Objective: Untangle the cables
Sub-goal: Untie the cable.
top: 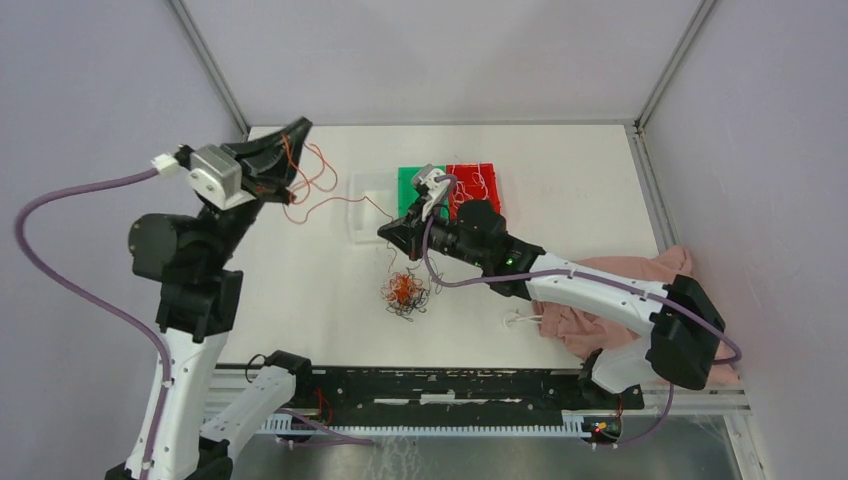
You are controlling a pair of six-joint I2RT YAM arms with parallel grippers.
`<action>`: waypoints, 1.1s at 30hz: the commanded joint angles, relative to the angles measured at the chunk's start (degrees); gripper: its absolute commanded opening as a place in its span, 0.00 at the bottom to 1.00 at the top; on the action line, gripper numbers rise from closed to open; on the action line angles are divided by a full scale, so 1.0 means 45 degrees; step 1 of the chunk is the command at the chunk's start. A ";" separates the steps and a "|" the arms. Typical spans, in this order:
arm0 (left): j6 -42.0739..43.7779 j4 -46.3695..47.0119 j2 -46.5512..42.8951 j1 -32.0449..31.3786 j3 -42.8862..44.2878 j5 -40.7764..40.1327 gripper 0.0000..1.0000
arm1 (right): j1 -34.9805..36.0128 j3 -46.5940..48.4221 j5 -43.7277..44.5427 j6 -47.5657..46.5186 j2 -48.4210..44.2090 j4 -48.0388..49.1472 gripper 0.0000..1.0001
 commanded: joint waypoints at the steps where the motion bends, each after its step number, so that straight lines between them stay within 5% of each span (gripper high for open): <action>1: -0.2247 -0.2524 -0.0955 -0.0023 -0.2407 0.1330 0.08 | -0.0097 -0.0310 0.0274 -0.0103 -0.1084 0.0687 0.01; 6: -0.1798 -0.4066 -0.0818 -0.0019 -0.3204 0.5281 0.16 | -0.0119 -0.0071 -0.0308 -0.0213 -0.1306 0.0174 0.01; 11: -0.0418 -0.4979 -0.0517 -0.0023 -0.3431 0.5486 0.25 | -0.0119 0.0166 -0.0737 -0.0238 -0.1345 -0.0066 0.01; 17: -0.0047 -0.6760 -0.0209 -0.0030 -0.3708 0.7846 0.46 | -0.0115 0.0665 -0.0854 -0.0441 -0.1227 -0.0759 0.01; 33: 0.1556 -0.7483 -0.0115 -0.0030 -0.4404 0.6425 0.48 | -0.0105 0.1335 -0.1510 -0.0312 -0.0849 -0.1261 0.01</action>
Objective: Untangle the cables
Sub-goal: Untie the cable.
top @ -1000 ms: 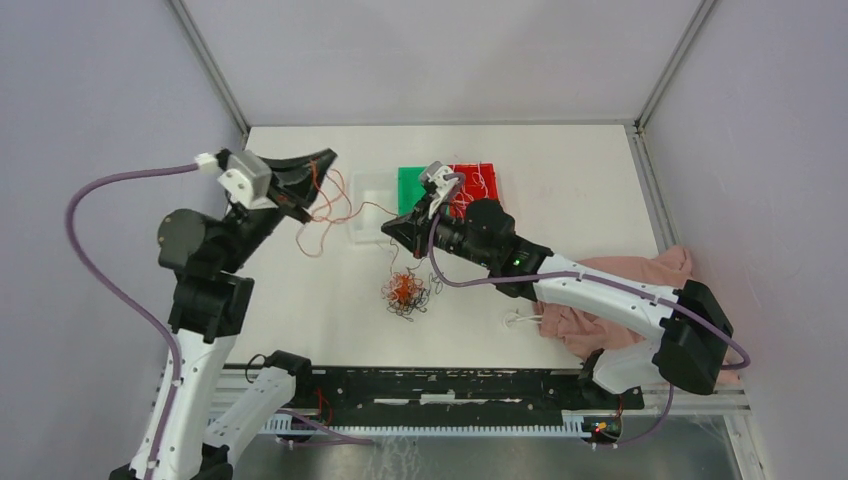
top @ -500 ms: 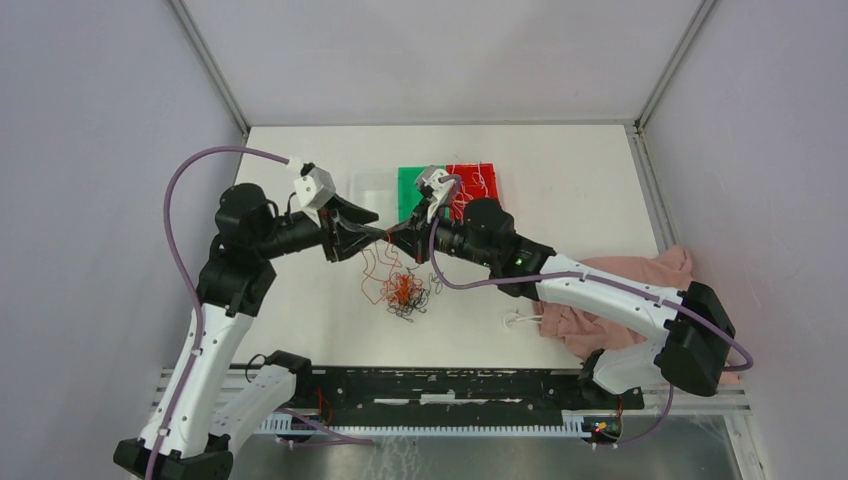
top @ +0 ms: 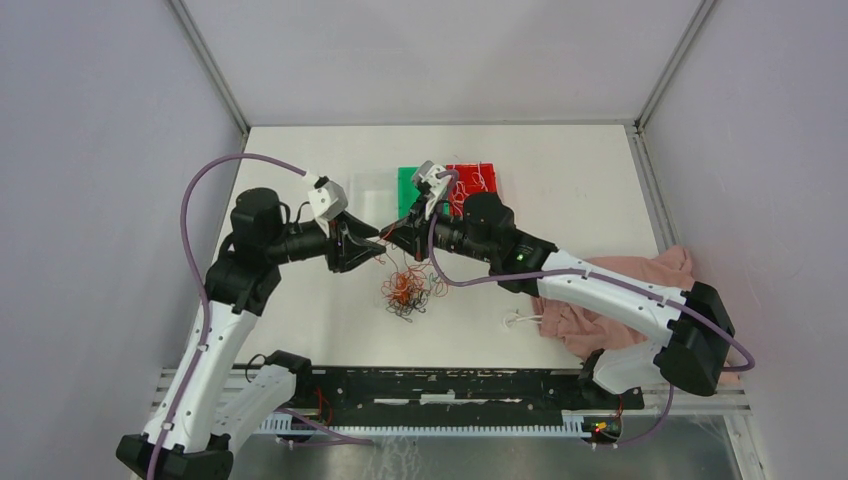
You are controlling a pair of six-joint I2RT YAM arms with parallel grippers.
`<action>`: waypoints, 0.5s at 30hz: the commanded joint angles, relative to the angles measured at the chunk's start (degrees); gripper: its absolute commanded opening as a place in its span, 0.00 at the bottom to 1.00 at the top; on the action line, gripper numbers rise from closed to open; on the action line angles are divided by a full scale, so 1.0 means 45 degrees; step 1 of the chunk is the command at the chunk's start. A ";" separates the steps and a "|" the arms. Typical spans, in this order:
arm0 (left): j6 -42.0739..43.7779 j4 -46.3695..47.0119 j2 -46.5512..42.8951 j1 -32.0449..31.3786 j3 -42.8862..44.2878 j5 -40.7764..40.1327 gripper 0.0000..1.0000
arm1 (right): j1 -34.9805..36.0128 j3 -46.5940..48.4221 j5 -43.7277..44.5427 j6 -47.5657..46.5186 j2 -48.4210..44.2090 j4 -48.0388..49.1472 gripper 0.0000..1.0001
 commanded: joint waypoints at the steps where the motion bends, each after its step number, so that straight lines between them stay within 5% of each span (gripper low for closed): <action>1: 0.0521 0.0262 0.0085 -0.0030 0.0040 -0.0063 0.43 | -0.0025 0.0771 -0.0452 0.0129 0.0129 0.0323 0.01; 7: 0.0422 0.0370 0.0360 -0.0040 0.0352 -0.0286 0.05 | -0.0024 0.0862 -0.0524 0.0458 0.0193 0.0416 0.02; 15: -0.0606 0.2629 0.0335 -0.0030 0.1789 -0.0779 0.03 | -0.0010 -0.0125 -0.0208 0.1201 0.0136 0.0996 0.22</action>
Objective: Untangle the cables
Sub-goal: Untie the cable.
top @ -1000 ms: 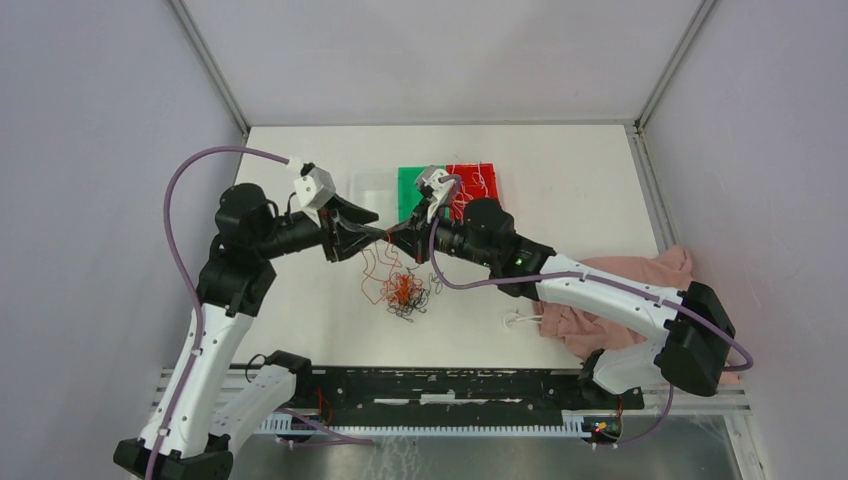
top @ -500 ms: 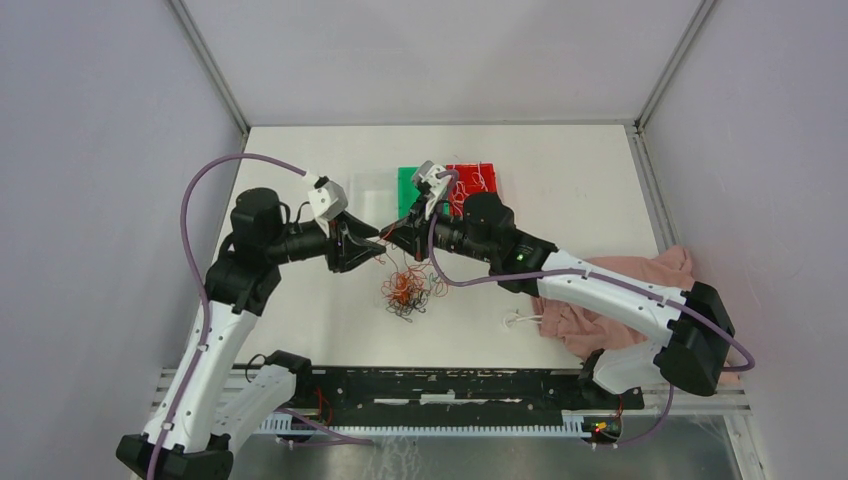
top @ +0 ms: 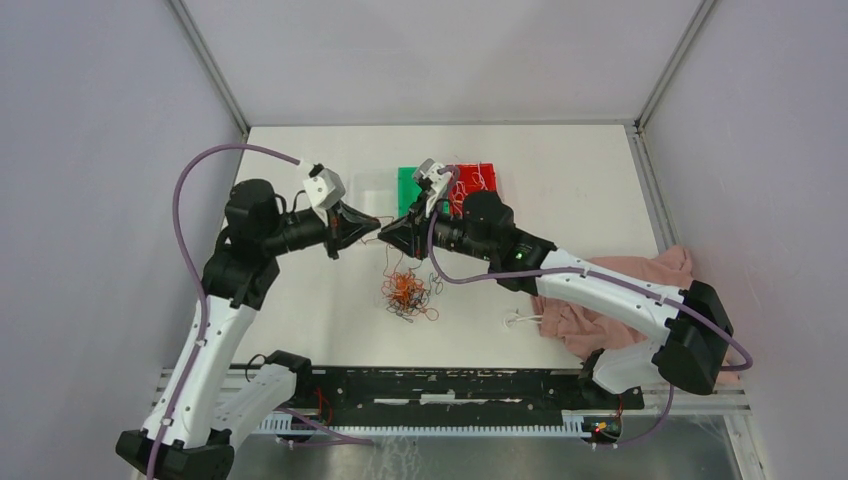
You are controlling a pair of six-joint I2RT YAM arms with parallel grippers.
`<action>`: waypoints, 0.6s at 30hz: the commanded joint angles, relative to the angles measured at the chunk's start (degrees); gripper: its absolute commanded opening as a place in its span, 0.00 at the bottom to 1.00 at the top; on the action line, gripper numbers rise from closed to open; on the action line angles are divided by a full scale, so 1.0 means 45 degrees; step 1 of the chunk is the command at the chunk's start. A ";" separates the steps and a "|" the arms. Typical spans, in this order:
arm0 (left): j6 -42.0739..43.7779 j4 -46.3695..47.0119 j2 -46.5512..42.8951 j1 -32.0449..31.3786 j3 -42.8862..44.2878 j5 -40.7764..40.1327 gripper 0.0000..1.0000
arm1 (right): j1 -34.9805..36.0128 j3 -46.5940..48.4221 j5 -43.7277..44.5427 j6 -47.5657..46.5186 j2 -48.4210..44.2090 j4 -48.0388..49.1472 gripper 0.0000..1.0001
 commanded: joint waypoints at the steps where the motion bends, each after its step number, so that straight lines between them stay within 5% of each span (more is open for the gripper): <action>1: -0.1056 0.2639 0.0005 -0.0074 0.1835 0.0014 0.03 | 0.0102 -0.0411 0.0013 0.0872 0.0049 0.1391 0.25; 7: -0.2541 0.4898 0.0475 -0.0086 0.3249 0.0021 0.03 | 0.0109 -0.0439 -0.0445 0.2212 0.0930 0.2633 0.39; 18: -0.3174 0.6031 0.1410 -0.0074 0.5496 -0.0279 0.03 | 0.0197 -0.0813 -0.0098 0.3238 0.2287 0.3678 0.40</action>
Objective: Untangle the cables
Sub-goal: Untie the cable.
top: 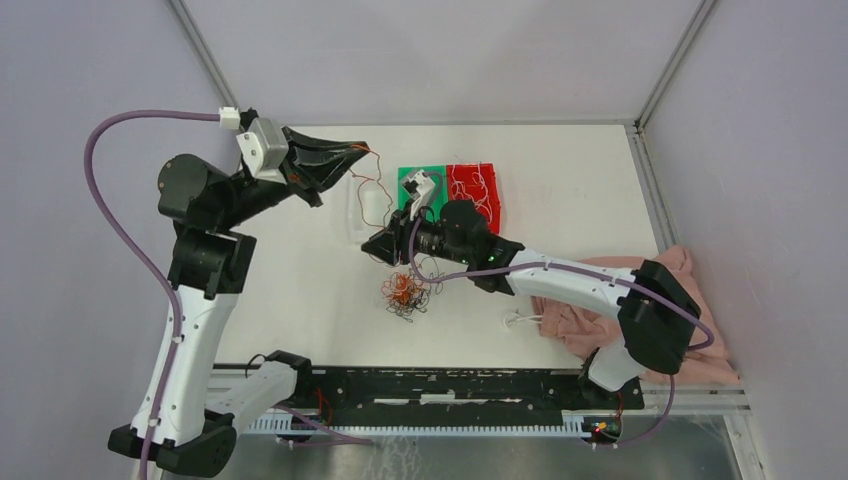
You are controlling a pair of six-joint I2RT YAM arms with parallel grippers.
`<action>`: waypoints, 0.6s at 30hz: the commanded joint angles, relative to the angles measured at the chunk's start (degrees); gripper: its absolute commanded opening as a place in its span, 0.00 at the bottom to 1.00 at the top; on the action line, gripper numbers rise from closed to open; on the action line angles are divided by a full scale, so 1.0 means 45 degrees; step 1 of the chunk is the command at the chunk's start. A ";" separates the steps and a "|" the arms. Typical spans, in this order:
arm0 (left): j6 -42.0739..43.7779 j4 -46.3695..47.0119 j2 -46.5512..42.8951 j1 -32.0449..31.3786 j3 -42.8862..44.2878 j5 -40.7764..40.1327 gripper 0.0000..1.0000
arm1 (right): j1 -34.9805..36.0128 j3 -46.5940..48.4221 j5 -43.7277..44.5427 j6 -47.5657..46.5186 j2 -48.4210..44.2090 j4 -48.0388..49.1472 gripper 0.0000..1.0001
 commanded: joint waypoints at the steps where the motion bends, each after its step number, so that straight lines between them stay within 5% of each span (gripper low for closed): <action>1: -0.0476 0.1003 0.0196 -0.0026 0.1159 -0.0393 0.03 | 0.0112 -0.0393 0.0125 0.0516 0.0355 0.1261 0.41; 4: 0.0401 0.0998 0.0266 -0.0037 0.1314 -0.1584 0.03 | 0.0105 -0.0939 0.0630 0.0455 0.0202 0.1422 0.48; 9: 0.2617 0.0505 0.0411 -0.0033 0.0529 -0.4504 0.03 | 0.0010 -0.1242 0.1157 0.0288 -0.0866 0.0918 0.75; 18: 0.3889 0.0644 0.0874 -0.0029 -0.1702 -0.7748 0.03 | -0.0577 -0.1577 0.0993 -0.0319 -0.3301 -0.0961 0.91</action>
